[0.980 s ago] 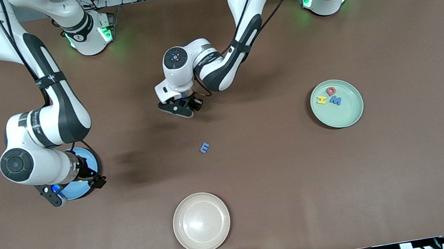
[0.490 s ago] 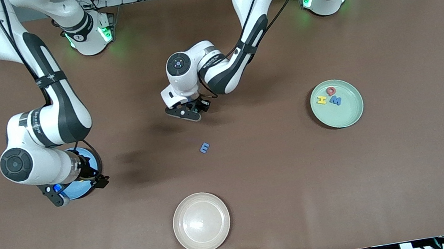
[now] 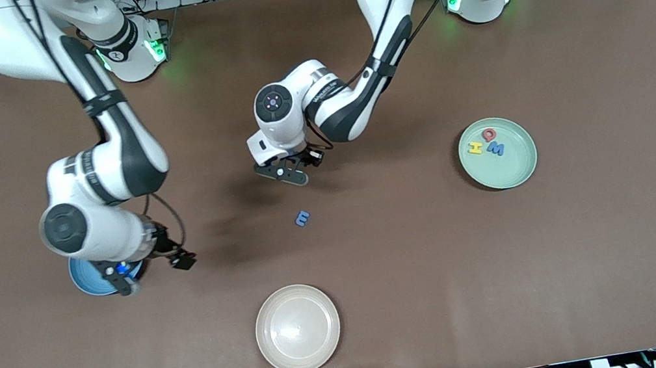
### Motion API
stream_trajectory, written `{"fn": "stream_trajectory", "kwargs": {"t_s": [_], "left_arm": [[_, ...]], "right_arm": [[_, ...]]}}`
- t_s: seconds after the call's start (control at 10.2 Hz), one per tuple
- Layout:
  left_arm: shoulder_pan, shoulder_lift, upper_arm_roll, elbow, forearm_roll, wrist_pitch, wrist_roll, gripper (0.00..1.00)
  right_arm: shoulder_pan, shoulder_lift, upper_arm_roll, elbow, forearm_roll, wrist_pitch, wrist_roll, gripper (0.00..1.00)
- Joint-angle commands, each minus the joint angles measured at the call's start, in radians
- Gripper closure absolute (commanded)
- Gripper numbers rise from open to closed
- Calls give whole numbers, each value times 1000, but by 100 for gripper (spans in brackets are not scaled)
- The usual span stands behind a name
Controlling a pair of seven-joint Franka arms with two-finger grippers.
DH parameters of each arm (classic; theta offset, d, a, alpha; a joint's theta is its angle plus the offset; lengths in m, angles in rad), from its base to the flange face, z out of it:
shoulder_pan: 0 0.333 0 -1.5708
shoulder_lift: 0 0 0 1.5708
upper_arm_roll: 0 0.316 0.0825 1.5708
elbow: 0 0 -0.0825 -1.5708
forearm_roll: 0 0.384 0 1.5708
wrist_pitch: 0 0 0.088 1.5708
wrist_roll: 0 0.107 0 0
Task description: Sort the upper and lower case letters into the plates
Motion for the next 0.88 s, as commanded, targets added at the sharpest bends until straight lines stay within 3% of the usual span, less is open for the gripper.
{"fn": "stream_trajectory", "kwargs": {"t_s": [0.0, 0.29, 0.39, 0.59, 0.78], "left_arm": [[27, -72, 7, -37, -23, -120, 147, 91], [125, -172, 7, -127, -20, -269, 432, 90], [162, -225, 6, -204, -20, -268, 487, 90], [193, -313, 9, -334, -18, -268, 553, 90], [224, -388, 9, -442, -16, -266, 601, 90]], "right_arm": [[57, 23, -6, 20, 11, 14, -7, 0], [179, 81, -6, 35, -21, 38, -41, 0], [201, 131, -6, 85, -24, 35, -41, 0], [241, 200, -6, 162, -122, 34, -41, 0], [270, 242, -6, 203, -126, 52, -22, 0]]}}
